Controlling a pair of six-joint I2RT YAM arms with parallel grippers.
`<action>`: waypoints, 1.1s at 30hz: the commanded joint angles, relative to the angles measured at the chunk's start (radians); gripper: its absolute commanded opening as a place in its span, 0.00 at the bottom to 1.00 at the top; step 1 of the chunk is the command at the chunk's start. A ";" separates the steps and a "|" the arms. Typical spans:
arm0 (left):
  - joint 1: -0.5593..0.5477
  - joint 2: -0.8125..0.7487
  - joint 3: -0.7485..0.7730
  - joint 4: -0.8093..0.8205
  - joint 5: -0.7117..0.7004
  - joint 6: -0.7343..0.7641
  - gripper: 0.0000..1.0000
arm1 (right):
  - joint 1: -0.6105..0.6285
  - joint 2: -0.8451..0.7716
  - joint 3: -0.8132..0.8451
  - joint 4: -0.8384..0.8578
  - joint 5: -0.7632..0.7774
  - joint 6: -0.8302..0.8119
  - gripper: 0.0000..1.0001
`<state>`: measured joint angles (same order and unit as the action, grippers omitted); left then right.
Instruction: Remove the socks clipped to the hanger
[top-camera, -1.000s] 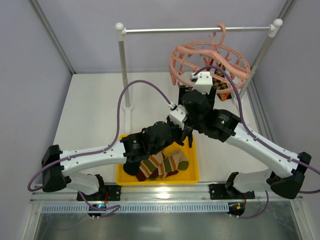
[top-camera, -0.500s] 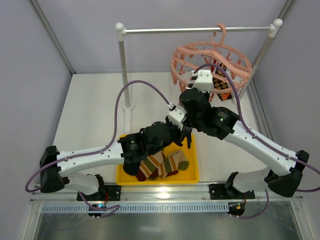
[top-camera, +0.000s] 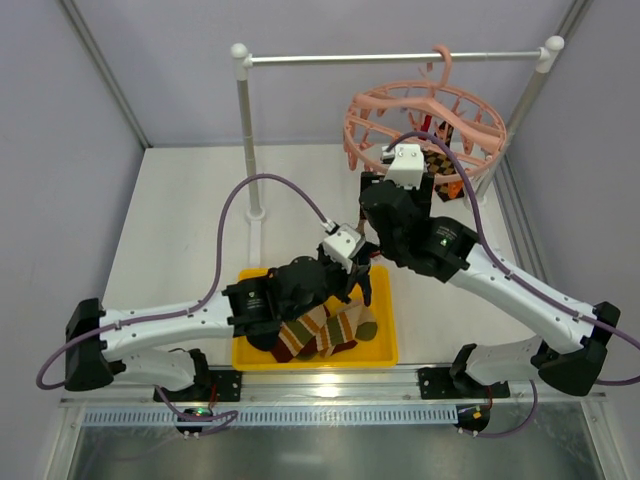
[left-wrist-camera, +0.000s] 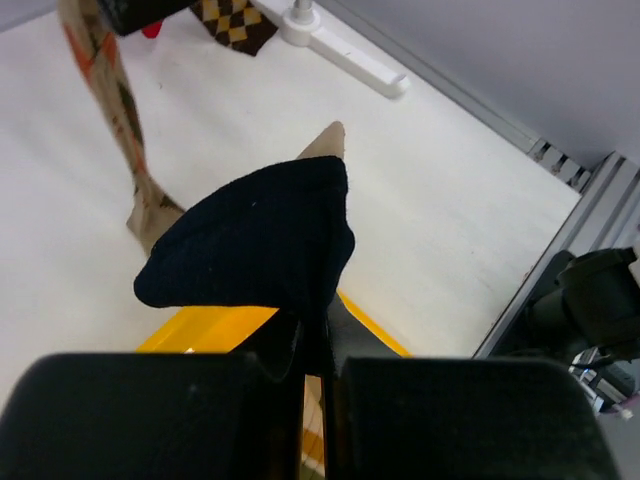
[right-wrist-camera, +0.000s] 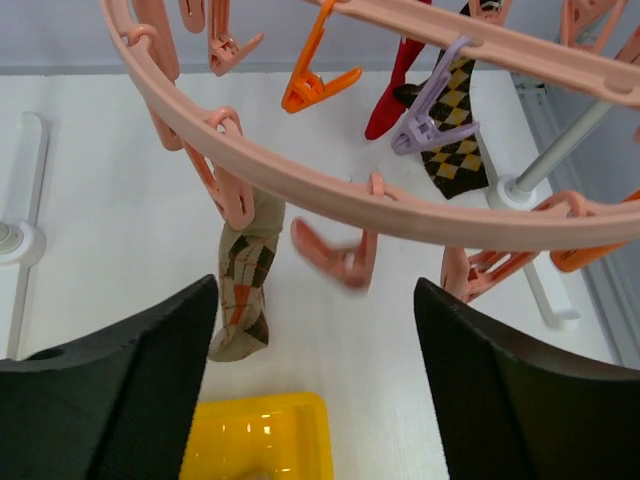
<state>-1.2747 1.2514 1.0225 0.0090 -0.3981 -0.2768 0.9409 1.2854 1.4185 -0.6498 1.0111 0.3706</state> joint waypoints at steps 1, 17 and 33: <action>-0.005 -0.099 -0.076 -0.004 -0.088 0.013 0.00 | 0.003 -0.076 -0.044 0.045 -0.023 -0.022 0.85; -0.006 -0.440 -0.498 -0.332 -0.225 -0.383 0.00 | -0.010 -0.333 -0.440 0.355 -0.238 -0.081 1.00; -0.006 -0.089 -0.418 -0.373 -0.303 -0.524 0.00 | -0.186 -0.529 -0.644 0.369 -0.413 -0.016 1.00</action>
<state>-1.2762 1.1465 0.5701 -0.3820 -0.6487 -0.7650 0.7746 0.7727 0.7864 -0.3187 0.6529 0.3309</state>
